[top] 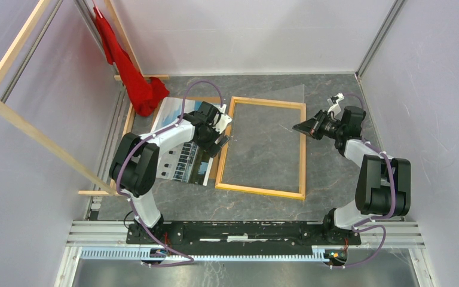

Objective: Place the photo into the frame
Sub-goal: Place the photo frame item in the photo frame.

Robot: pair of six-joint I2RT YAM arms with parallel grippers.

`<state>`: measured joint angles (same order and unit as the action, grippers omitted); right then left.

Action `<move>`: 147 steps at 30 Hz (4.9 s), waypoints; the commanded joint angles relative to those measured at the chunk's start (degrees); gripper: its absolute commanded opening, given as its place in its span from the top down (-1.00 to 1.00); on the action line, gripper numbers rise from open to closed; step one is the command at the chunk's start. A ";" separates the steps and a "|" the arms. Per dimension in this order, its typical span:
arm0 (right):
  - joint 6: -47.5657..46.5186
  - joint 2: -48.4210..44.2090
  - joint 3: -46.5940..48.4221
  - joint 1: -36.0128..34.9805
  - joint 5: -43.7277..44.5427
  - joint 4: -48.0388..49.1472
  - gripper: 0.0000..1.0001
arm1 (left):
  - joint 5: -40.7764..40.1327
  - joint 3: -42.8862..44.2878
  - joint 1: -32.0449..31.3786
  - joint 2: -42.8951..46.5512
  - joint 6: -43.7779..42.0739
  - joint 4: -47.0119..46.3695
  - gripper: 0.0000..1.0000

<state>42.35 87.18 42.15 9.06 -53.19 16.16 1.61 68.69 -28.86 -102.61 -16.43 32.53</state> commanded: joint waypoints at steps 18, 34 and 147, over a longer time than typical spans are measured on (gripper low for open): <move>4.48 4.16 0.62 -1.76 -1.70 2.49 1.00 | 0.77 0.13 -1.35 -1.05 1.11 -2.68 -0.86; 1.97 5.55 4.00 -1.51 0.54 -5.01 1.00 | 1.83 -0.15 -1.53 0.13 0.00 -2.52 -0.73; 15.46 -11.59 0.17 -4.45 -3.50 1.42 1.00 | 8.33 -1.27 4.84 -0.22 3.46 -4.20 -0.38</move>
<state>57.82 76.93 42.37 5.06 -55.66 14.92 8.14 67.33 -23.88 -104.57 -16.36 28.82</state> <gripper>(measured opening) 0.009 0.694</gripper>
